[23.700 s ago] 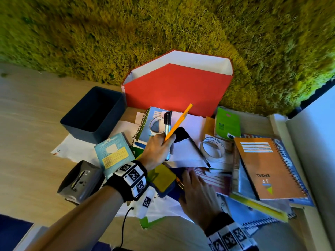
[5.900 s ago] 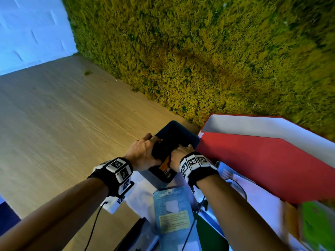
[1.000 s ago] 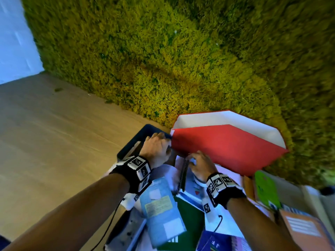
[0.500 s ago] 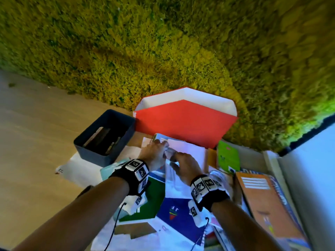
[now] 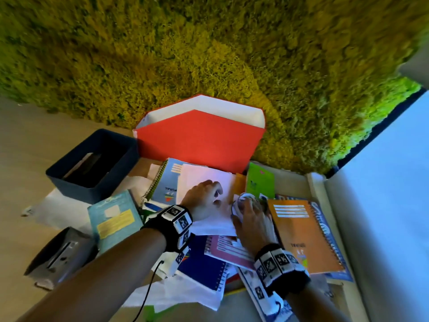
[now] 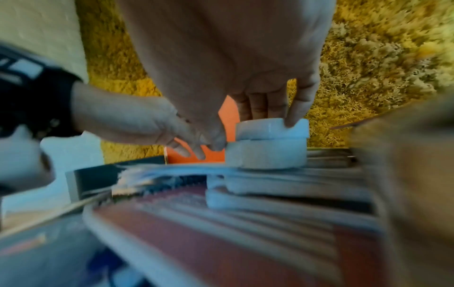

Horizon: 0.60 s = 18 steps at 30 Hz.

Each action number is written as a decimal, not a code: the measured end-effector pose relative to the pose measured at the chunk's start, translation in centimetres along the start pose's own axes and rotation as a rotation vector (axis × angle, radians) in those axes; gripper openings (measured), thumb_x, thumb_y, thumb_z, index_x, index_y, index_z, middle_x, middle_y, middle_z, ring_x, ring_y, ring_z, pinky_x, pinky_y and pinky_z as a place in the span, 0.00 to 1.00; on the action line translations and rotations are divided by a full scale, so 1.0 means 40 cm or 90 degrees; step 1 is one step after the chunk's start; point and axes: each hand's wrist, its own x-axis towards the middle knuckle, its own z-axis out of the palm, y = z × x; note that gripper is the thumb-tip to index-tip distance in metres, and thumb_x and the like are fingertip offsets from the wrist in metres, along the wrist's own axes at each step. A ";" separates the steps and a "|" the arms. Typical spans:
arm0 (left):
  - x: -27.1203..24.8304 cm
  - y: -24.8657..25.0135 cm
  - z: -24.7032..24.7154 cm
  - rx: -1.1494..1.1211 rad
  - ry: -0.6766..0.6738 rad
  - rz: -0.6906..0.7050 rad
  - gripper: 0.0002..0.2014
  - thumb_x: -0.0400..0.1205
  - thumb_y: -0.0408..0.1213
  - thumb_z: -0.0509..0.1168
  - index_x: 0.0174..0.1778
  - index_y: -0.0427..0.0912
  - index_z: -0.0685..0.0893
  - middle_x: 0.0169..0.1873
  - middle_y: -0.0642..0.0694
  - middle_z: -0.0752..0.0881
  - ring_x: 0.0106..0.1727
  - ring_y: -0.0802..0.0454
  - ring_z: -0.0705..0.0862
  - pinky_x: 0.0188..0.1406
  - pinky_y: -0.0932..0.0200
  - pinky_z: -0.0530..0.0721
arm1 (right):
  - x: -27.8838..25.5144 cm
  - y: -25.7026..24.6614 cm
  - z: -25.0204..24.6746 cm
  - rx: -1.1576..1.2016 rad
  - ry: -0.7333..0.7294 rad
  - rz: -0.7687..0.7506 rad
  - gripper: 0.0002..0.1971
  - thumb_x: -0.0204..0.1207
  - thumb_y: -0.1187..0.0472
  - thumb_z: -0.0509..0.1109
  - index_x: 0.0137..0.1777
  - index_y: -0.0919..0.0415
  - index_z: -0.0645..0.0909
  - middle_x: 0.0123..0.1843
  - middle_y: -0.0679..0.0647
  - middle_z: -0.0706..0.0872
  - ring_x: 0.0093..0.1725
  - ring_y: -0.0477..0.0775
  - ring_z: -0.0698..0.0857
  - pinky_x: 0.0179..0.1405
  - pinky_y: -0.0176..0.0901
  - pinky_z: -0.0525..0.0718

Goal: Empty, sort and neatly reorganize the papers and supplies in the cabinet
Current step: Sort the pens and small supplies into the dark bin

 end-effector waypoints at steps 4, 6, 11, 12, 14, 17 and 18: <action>0.016 0.016 0.018 -0.015 -0.039 0.023 0.16 0.74 0.37 0.73 0.57 0.44 0.80 0.51 0.47 0.83 0.41 0.51 0.79 0.49 0.45 0.84 | -0.027 0.024 0.022 -0.036 -0.023 -0.017 0.22 0.77 0.50 0.65 0.70 0.52 0.72 0.68 0.51 0.82 0.67 0.58 0.80 0.72 0.60 0.65; 0.017 0.022 0.014 -0.020 -0.045 0.018 0.23 0.73 0.35 0.74 0.64 0.43 0.78 0.56 0.46 0.82 0.45 0.50 0.80 0.51 0.45 0.84 | -0.020 0.026 0.006 -0.044 0.001 -0.043 0.21 0.78 0.51 0.65 0.70 0.51 0.74 0.68 0.50 0.83 0.68 0.59 0.80 0.70 0.61 0.69; 0.014 0.015 -0.035 -0.028 -0.045 0.031 0.40 0.70 0.29 0.72 0.80 0.43 0.64 0.66 0.42 0.74 0.57 0.43 0.81 0.51 0.46 0.82 | 0.024 -0.006 -0.044 0.294 -0.047 -0.092 0.13 0.81 0.53 0.68 0.60 0.60 0.80 0.48 0.57 0.87 0.47 0.56 0.85 0.44 0.47 0.80; 0.010 0.011 -0.046 -0.041 -0.040 0.040 0.39 0.71 0.28 0.71 0.79 0.41 0.66 0.67 0.42 0.74 0.59 0.43 0.81 0.52 0.50 0.81 | 0.033 -0.023 -0.052 0.419 -0.085 -0.067 0.11 0.81 0.55 0.68 0.57 0.62 0.79 0.44 0.55 0.85 0.44 0.53 0.85 0.45 0.49 0.82; 0.001 0.001 -0.063 -0.088 -0.029 0.047 0.32 0.71 0.29 0.72 0.73 0.39 0.73 0.66 0.44 0.77 0.60 0.47 0.81 0.54 0.59 0.77 | 0.050 -0.052 -0.058 0.597 -0.151 -0.024 0.09 0.83 0.62 0.66 0.55 0.69 0.77 0.41 0.51 0.83 0.41 0.44 0.85 0.45 0.44 0.81; -0.021 -0.029 -0.103 -0.188 0.015 0.025 0.17 0.76 0.33 0.70 0.61 0.41 0.79 0.57 0.47 0.85 0.54 0.51 0.83 0.50 0.60 0.81 | 0.068 -0.114 -0.061 0.678 -0.181 0.002 0.12 0.83 0.57 0.65 0.56 0.68 0.77 0.43 0.55 0.82 0.43 0.48 0.80 0.47 0.47 0.76; -0.028 -0.043 -0.122 -0.186 0.037 0.021 0.13 0.79 0.33 0.69 0.59 0.40 0.81 0.54 0.47 0.86 0.50 0.53 0.84 0.47 0.65 0.81 | 0.074 -0.132 -0.057 0.701 -0.189 0.019 0.13 0.83 0.55 0.66 0.56 0.67 0.77 0.44 0.56 0.81 0.44 0.50 0.80 0.48 0.50 0.76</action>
